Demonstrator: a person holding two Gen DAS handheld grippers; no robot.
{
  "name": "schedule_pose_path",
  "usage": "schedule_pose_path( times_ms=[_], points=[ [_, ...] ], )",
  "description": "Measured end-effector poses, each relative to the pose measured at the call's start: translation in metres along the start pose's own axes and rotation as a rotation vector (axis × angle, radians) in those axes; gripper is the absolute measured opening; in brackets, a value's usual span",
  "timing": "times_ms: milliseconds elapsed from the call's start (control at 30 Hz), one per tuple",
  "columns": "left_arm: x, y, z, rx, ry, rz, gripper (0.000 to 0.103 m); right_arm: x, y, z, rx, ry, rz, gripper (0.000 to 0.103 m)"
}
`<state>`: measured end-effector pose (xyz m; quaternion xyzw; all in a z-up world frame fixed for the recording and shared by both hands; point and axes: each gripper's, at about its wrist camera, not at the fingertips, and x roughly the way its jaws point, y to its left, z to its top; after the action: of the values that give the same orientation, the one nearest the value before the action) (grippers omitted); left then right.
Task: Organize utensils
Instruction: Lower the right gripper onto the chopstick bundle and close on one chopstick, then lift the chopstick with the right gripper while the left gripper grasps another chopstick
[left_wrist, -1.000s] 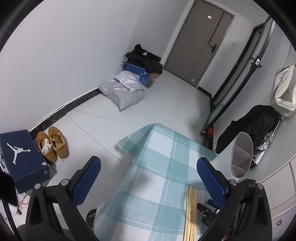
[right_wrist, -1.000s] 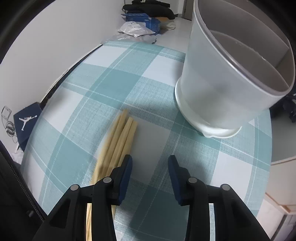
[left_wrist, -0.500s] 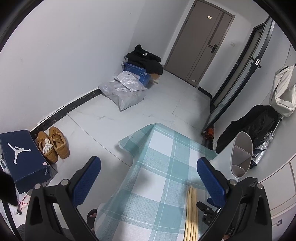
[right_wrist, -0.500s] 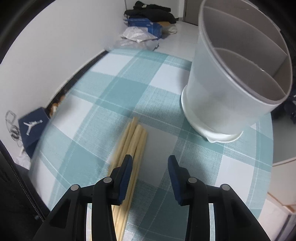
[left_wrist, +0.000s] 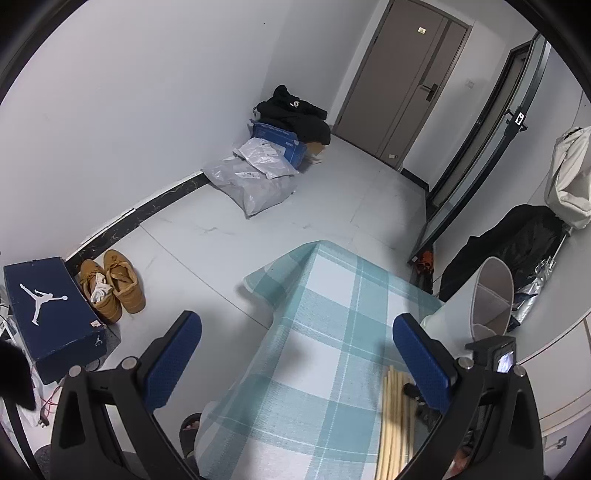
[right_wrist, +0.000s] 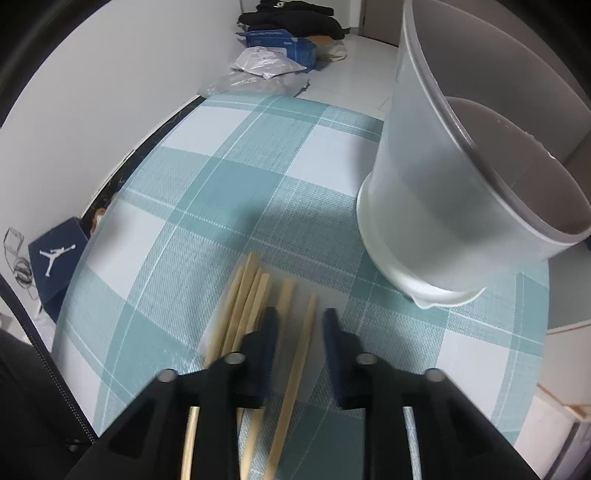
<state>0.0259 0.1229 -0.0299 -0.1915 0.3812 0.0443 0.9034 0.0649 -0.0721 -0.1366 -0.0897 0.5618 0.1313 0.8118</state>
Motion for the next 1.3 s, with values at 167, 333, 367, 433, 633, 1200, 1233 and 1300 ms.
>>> schedule_pose_path(
  times_ms=[167,333,367,433,633,1200,1233,1300],
  points=[
    [0.001,0.002,-0.001,-0.011,0.008,0.014,0.102,-0.005,-0.005,-0.003,-0.005,-0.004,-0.012,0.015],
    [0.003,-0.002,-0.003,-0.003,0.011,0.020,0.102,-0.001,-0.009,-0.007,0.004,0.008,-0.002,0.015],
    [0.004,-0.003,-0.003,0.002,0.013,0.023,0.102,0.001,-0.008,-0.006,0.001,0.013,-0.012,0.015],
    [0.006,-0.004,-0.006,0.016,0.019,0.035,0.102,0.003,-0.001,-0.004,-0.042,0.004,-0.049,0.014],
    [0.017,-0.006,-0.014,0.066,0.079,0.048,0.102,0.006,0.012,0.001,-0.078,-0.009,-0.043,0.004],
    [0.084,-0.071,-0.090,0.356,0.542,0.043,0.096,-0.072,-0.097,-0.033,0.384,-0.409,0.345,0.004],
    [0.085,-0.068,-0.089,0.336,0.551,0.048,0.093,-0.069,-0.100,-0.034,0.400,-0.415,0.355,0.004],
    [0.086,-0.067,-0.089,0.326,0.548,0.056,0.090,-0.080,-0.121,-0.049,0.430,-0.428,0.373,0.004]
  ],
)
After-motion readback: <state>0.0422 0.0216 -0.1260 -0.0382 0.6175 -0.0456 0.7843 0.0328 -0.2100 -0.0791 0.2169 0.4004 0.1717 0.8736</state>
